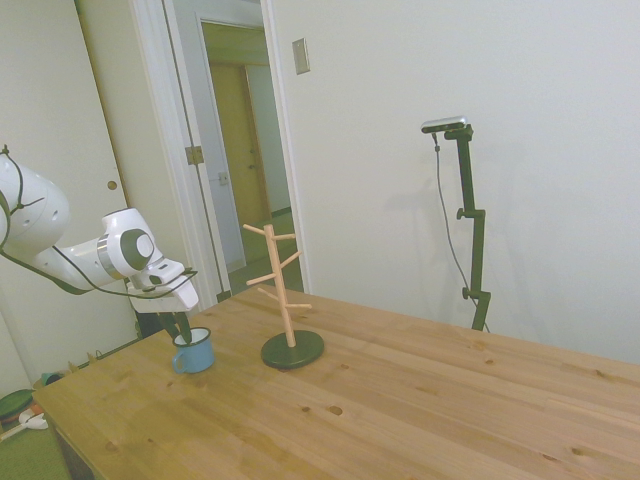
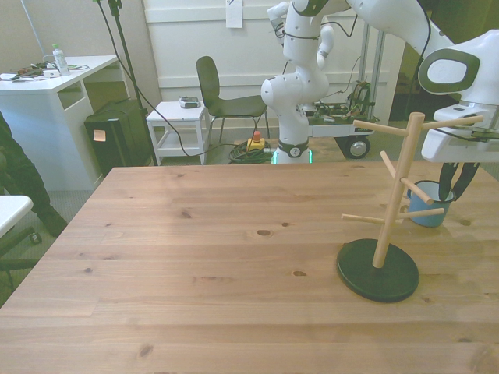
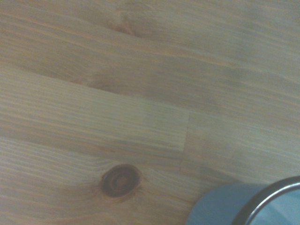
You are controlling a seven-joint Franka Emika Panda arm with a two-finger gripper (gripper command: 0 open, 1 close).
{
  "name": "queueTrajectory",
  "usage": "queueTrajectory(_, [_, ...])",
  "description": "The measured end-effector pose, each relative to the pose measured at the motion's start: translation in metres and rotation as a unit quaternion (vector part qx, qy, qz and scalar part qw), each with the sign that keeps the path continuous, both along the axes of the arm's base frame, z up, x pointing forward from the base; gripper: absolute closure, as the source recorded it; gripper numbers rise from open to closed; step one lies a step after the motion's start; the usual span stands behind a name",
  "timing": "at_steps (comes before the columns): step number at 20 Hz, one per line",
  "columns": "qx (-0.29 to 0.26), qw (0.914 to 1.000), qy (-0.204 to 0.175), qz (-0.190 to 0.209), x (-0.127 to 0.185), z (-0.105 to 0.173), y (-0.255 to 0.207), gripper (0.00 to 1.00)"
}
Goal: Hang the mug
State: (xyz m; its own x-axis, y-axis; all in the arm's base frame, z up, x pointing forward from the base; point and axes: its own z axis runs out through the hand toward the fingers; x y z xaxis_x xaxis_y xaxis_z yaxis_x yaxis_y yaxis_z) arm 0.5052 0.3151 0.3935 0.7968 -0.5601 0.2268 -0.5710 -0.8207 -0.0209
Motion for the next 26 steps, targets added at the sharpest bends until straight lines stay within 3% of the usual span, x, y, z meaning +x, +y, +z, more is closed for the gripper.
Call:
queueTrajectory(16, [0.001,1.0,-0.005,-0.004,-0.001,0.004,-0.008,1.0])
queueTrajectory(23, [-0.007,0.9998,-0.018,-0.003,-0.01,0.039,-0.015,1.0])
queueTrajectory(26, [-0.01,0.9994,-0.033,0.002,-0.015,0.074,-0.018,1.0])
